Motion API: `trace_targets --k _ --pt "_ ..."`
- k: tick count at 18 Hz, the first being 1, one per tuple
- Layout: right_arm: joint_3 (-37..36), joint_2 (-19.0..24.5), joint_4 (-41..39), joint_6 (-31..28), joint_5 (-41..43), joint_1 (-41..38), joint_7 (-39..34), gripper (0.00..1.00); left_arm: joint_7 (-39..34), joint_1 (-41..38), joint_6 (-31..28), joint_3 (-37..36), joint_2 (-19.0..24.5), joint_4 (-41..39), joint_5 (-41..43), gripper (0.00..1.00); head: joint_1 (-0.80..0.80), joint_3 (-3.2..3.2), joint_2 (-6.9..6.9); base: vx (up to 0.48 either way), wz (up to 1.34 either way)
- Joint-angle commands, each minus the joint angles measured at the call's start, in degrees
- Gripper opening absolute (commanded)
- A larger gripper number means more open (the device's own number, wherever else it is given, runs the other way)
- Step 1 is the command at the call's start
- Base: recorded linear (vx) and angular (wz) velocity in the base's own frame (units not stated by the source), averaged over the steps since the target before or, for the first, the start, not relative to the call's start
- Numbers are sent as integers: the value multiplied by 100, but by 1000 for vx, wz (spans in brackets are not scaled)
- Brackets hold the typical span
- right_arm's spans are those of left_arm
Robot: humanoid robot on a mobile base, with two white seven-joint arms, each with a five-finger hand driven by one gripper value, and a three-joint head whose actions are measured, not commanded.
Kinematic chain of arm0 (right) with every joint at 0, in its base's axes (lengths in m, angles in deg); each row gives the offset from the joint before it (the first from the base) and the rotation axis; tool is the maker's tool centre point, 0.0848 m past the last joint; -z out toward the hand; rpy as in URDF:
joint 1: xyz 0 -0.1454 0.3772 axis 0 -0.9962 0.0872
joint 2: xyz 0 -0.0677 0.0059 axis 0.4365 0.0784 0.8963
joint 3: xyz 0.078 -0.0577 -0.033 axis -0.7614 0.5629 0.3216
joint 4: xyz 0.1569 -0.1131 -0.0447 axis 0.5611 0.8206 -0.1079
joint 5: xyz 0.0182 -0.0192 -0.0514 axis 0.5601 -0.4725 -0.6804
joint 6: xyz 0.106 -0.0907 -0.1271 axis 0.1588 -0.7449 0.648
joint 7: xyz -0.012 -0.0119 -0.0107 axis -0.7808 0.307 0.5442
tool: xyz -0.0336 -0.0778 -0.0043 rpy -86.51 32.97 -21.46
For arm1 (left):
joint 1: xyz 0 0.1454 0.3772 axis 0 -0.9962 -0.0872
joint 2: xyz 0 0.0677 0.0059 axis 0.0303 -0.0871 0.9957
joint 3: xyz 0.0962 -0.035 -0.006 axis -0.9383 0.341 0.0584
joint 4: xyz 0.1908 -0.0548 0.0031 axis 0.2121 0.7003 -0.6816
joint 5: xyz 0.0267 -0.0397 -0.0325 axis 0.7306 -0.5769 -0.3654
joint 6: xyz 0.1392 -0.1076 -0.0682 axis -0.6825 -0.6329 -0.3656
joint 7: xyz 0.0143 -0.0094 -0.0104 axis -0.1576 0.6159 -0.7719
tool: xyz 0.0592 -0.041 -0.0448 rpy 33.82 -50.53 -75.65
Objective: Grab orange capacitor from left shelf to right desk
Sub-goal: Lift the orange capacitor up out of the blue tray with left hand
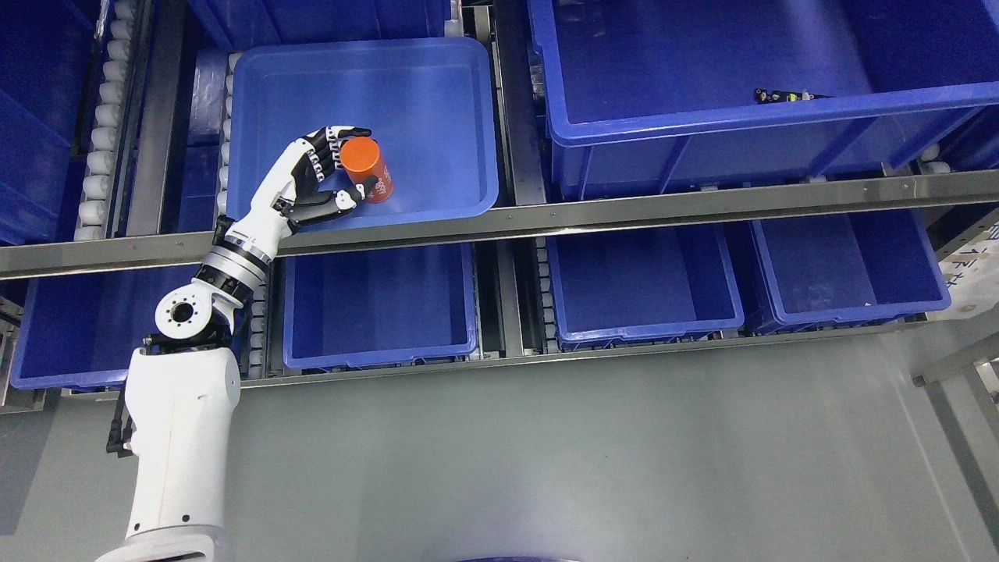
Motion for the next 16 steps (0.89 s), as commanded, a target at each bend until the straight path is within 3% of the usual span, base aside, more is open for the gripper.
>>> trace_targets --k 1,4,10,14,16 --pt "-70 -100 -100 -1 -26 -114 -4 100 0 121 143 339 -139 170 -301 0 0 0 0 0 0" --pt "-70 -100 -100 -1 -26 -114 -4 100 0 236 257 348 -347 126 -574 0 0 0 0 0 0" --pt "-70 -100 -100 -1 -26 -114 -4 100 -9 596 485 471 -347 21 -944 0 0 0 0 -3 22" --pt "-70 -100 -100 -1 -26 -114 -4 100 -193 894 1038 497 -347 -50 -1014 1 0 0 0 0 0" --pt "-70 -100 -100 -1 -26 -114 -4 100 -683 974 1705 366 -347 -50 -1014 1 0 0 0 0 0"
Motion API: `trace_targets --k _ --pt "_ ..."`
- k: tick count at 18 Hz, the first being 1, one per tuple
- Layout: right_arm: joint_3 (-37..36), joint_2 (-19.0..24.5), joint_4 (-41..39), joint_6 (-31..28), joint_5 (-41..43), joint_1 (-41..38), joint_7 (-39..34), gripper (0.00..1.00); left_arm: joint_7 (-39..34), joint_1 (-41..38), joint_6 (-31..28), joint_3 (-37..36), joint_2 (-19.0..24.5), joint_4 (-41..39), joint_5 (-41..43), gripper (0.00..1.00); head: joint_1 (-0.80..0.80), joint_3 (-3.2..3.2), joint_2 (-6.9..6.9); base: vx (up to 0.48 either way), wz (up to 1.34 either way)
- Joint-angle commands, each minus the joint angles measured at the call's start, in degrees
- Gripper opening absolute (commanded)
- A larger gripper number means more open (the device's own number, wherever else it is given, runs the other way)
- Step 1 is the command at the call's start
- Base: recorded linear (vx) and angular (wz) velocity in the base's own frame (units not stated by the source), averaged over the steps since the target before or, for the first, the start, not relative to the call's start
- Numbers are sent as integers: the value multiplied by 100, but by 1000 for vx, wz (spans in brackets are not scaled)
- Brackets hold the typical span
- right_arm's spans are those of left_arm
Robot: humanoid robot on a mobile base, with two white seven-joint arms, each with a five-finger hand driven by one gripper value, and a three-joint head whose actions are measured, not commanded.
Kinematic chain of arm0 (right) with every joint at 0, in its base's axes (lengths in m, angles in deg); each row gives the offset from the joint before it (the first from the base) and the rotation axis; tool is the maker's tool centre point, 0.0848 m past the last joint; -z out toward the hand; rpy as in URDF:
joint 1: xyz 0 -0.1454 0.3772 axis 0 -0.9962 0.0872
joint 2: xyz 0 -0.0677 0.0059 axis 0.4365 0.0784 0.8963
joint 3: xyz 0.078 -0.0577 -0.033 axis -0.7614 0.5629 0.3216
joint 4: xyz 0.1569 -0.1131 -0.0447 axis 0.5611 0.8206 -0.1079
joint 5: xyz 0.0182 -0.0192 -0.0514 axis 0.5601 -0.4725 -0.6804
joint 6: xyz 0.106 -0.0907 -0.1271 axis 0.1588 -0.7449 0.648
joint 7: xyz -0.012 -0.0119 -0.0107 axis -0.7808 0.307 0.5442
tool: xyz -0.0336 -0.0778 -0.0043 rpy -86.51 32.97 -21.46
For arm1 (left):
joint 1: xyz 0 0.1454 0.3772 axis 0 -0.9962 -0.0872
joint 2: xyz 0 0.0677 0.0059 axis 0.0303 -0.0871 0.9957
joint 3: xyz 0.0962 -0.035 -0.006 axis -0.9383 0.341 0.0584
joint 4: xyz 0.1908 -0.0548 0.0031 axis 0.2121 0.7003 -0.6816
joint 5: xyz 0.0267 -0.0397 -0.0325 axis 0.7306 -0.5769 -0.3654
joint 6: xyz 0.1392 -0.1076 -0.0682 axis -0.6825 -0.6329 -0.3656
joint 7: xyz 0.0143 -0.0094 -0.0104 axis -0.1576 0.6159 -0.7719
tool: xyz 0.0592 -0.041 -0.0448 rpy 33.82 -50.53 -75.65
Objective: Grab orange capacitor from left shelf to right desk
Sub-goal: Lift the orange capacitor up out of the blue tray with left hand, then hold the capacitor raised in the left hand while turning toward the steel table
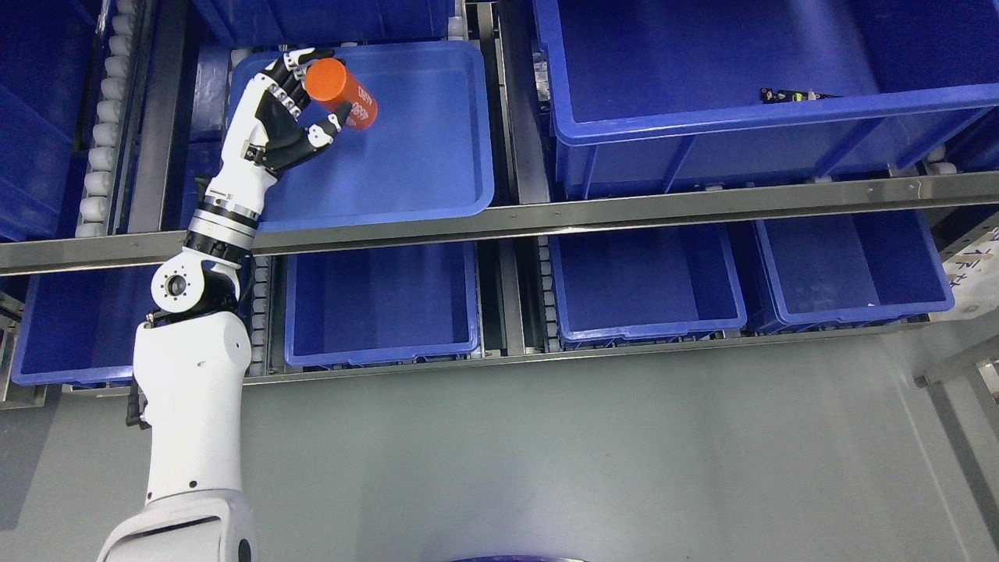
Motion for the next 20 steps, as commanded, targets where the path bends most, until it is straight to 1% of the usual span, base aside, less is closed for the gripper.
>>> trace_targets --k 1,3,5,7,9,13,15,20 --pt "-70 -100 -100 -2 -26 -114 -4 100 -919 317 993 -172 -10 -81 -137 1 0 0 0 0 0" --pt "-70 -100 -100 -2 -26 -114 -4 100 -1946 317 1285 -436 -10 -134 -128 1 0 0 0 0 0" --pt "-70 -100 -100 -2 -26 -114 -4 100 -2774 317 1418 -638 -10 -352 -137 1 0 0 0 0 0" --pt "-70 -100 -100 -2 -26 -114 -4 100 -3373 317 1383 -771 -10 -520 -128 1 0 0 0 0 0" --pt "-70 -100 -100 -2 -26 -114 -4 100 -3498 308 1261 -762 -10 -599 -128 1 0 0 0 0 0" --pt "-70 -100 -100 -2 -26 -114 -4 100 -3481 229 375 -692 -10 -1318 -128 1 0 0 0 0 0" --pt "-70 -100 -100 -2 -26 -114 -4 100 -3481 185 49 -683 -10 -1601 -128 1 0 0 0 0 0" --pt "-70 -100 -100 -2 -26 -114 -4 100 -3446 -140 -295 -648 -10 -1961 -101 1 0 0 0 0 0"
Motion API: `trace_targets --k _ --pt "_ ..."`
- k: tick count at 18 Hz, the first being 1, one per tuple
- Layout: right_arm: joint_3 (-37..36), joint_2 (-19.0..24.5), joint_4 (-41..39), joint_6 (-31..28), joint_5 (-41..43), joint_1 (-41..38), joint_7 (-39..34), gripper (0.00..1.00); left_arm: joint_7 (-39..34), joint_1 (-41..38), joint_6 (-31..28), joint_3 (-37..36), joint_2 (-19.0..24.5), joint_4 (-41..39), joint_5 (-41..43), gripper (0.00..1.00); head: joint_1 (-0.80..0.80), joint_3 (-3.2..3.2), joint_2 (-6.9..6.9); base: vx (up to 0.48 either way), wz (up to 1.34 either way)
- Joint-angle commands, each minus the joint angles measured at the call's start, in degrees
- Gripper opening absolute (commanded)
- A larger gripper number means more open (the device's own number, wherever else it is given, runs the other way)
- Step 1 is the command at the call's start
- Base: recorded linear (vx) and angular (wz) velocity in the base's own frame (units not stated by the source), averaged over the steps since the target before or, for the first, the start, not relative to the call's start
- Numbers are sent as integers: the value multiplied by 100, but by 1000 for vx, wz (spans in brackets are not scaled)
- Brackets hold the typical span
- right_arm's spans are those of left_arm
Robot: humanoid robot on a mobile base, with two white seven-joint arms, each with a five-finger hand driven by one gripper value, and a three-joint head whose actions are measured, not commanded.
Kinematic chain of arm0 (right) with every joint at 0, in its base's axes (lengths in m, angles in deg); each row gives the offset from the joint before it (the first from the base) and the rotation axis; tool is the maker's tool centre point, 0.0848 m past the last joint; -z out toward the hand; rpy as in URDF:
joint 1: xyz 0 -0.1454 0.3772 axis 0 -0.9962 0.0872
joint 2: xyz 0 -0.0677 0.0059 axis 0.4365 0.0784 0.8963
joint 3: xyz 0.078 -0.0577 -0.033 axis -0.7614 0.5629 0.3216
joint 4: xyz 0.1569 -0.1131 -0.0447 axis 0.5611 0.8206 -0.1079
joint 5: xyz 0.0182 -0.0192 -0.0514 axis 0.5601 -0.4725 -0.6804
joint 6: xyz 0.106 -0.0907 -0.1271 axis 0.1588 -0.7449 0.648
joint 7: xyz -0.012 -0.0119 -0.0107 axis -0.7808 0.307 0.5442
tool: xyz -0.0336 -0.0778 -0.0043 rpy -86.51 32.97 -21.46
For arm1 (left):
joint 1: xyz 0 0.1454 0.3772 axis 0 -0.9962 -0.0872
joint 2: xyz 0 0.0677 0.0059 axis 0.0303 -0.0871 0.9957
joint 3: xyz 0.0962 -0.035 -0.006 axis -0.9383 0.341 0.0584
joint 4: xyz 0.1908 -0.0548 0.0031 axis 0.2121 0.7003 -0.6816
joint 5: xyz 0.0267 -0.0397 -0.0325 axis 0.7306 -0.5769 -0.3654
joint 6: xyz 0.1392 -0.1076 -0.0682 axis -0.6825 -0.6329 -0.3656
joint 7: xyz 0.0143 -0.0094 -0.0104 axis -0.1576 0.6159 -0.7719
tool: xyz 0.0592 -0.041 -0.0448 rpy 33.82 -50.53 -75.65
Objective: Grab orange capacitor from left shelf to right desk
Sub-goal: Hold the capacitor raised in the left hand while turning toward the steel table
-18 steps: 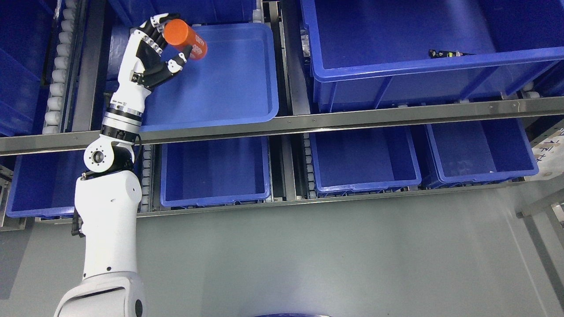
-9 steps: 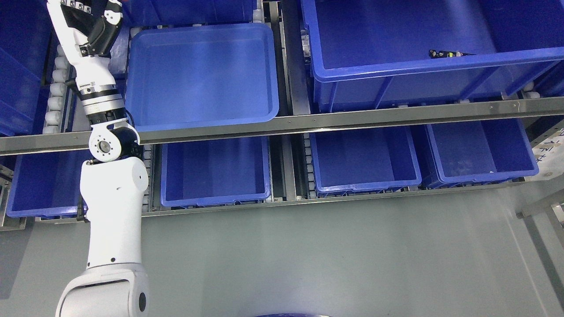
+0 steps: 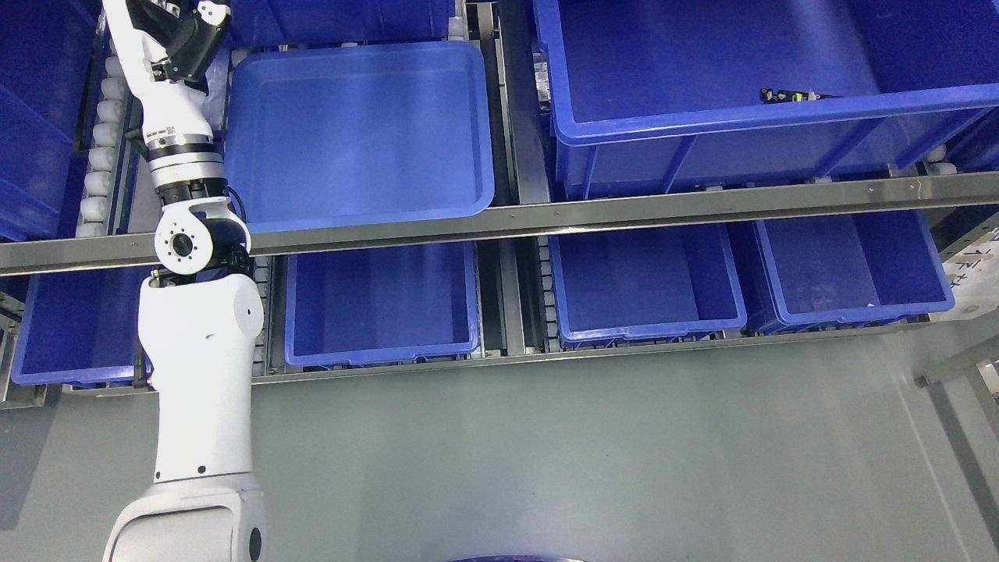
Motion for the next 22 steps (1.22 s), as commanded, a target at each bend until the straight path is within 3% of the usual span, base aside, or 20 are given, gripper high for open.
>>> trace_targets --k 1,9,15,22 --pt "-70 -100 -100 -3 -26 -114 -4 100 108 -313 -307 -95 84 -954 34 1 0 0 0 0 0" --pt "-70 -100 -100 -3 -26 -114 -4 100 153 -410 -379 -77 84 -1095 96 2 0 0 0 -21 -45" --pt "-70 -100 -100 -3 -26 -114 -4 100 240 -454 -247 28 423 -1595 87 2 0 0 0 -63 -151" --pt "-70 -100 -100 -3 -18 -114 -4 100 803 -893 912 28 415 -2052 78 2 0 0 0 -37 -356"
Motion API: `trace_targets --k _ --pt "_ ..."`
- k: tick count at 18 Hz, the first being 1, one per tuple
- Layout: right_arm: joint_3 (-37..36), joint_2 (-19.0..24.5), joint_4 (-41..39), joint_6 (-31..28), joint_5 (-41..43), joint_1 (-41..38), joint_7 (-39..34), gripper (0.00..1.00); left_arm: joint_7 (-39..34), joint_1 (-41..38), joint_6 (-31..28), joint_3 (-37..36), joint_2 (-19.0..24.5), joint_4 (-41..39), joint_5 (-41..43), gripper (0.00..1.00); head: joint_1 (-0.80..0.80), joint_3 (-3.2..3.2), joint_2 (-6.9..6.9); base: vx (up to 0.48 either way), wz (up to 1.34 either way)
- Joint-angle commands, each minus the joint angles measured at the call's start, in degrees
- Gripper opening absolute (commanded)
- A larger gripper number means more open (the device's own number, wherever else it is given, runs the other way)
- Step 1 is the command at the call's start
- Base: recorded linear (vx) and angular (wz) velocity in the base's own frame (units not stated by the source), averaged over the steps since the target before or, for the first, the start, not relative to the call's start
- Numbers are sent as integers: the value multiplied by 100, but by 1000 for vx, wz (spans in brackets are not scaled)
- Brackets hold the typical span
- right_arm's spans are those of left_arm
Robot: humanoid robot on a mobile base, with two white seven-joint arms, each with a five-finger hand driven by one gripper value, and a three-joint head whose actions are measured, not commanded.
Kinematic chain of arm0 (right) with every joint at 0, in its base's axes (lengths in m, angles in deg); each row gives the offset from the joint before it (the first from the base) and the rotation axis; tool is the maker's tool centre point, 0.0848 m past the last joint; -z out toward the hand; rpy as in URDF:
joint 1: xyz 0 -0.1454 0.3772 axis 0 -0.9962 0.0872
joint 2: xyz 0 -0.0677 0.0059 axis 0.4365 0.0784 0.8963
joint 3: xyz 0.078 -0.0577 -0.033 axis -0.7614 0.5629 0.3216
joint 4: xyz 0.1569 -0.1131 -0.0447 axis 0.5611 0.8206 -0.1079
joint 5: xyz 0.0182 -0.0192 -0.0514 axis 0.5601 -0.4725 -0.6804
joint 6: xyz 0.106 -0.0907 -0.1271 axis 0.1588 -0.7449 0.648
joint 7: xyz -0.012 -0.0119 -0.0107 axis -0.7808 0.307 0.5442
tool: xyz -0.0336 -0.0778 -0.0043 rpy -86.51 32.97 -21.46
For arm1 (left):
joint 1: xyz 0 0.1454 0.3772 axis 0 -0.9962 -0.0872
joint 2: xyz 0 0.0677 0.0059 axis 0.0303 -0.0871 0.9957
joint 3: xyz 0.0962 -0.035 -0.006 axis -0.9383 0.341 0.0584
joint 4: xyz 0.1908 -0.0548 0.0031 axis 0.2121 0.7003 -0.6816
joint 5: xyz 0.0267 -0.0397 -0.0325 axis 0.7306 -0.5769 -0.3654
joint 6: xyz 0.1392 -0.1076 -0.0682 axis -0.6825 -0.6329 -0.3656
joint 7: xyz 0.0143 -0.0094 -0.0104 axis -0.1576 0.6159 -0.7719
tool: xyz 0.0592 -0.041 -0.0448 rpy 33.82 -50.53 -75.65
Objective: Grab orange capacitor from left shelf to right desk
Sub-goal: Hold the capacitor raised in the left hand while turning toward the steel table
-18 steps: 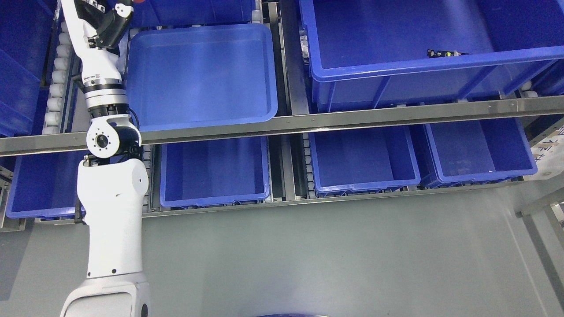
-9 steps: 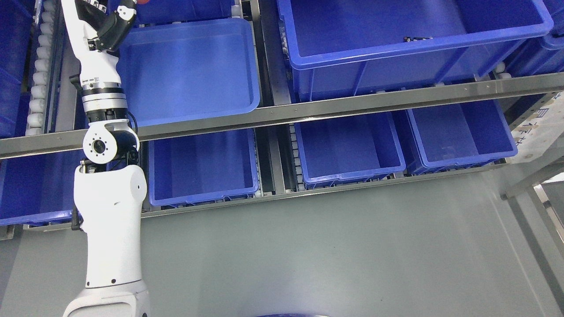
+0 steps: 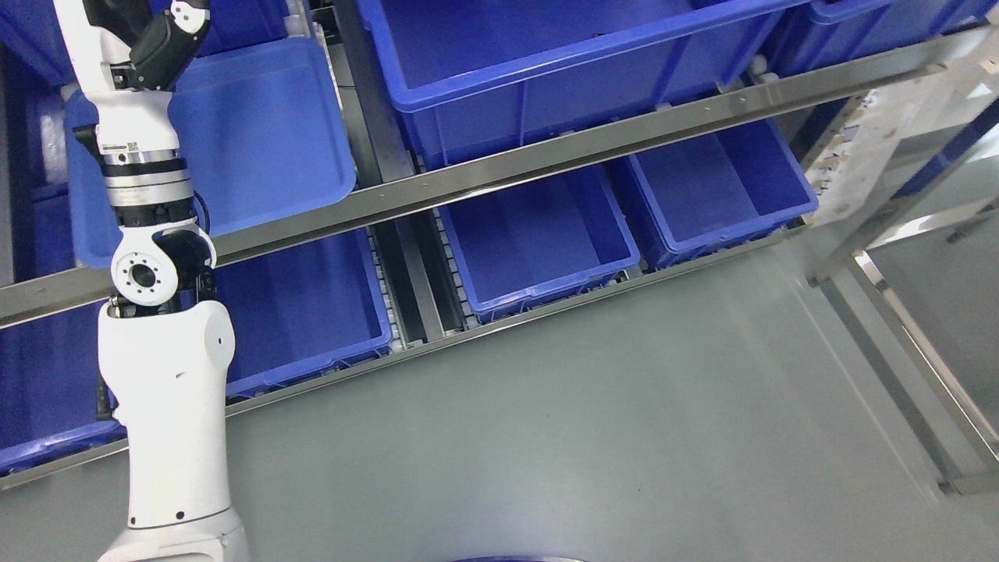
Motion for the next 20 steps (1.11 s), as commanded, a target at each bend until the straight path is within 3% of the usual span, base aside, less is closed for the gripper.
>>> trace_targets --k 1,8,20 --pt "-70 -100 -100 -4 -26 -115 -4 100 115 -283 523 37 145 -658 -8 2 0 0 0 -25 -495" --pt "-70 -100 -100 -4 -26 -115 -4 100 115 -256 585 -33 40 -868 -8 2 0 0 0 -32 -521" --pt "-70 -100 -100 -4 -26 -115 -4 100 124 -107 814 -1026 -186 -1036 -8 2 0 0 0 -8 -519"
